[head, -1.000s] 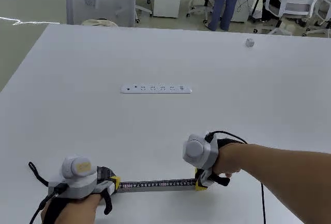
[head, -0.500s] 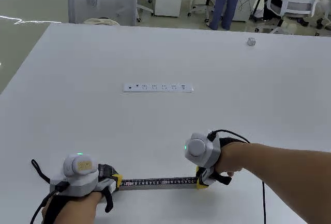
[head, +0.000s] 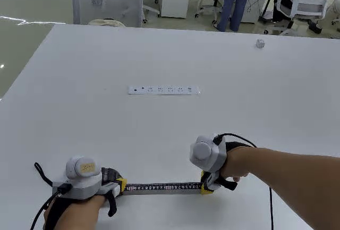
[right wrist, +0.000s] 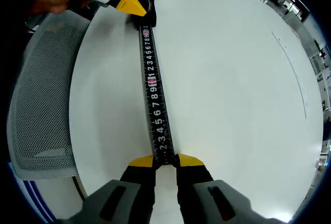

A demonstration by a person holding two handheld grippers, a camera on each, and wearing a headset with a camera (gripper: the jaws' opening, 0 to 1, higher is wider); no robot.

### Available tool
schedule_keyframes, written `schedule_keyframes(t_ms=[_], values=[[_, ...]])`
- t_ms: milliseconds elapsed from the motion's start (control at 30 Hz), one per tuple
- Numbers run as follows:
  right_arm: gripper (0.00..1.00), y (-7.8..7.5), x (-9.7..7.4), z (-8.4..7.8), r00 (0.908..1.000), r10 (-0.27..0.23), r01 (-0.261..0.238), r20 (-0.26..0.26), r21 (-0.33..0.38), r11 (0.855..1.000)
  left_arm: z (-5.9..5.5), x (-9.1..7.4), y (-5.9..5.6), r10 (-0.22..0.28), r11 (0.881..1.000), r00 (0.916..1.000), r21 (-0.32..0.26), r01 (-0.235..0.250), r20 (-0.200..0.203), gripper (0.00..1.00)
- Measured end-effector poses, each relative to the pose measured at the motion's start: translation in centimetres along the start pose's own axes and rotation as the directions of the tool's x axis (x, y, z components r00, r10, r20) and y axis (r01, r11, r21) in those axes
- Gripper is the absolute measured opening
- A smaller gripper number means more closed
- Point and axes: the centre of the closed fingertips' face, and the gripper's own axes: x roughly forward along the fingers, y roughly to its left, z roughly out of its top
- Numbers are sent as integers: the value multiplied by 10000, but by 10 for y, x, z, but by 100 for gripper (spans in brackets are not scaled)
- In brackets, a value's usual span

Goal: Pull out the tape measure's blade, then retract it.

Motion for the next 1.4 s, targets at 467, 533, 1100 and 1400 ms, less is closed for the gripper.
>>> schedule_keyframes(t_ms=[467, 533, 1100, 1400], values=[[14, 2, 2, 6, 10000, -1, 1, 78, 55, 10000, -1, 0, -1, -69, 10000, 10000, -69, 69, 48, 60], [14, 2, 2, 7, 10000, 3, -4, 83, 57, 10000, -1, 0, -1, -82, 9999, 10000, -79, 83, 47, 60], [14, 3, 3, 14, 9999, 13, -14, 158, 75, 10000, -1, 0, -1, -120, 9999, 9999, -124, 121, 20, 60], [14, 3, 4, 16, 9997, -3, 1, 227, 69, 10000, -2, 1, -1, -137, 9998, 9999, -147, 137, 9, 60]])
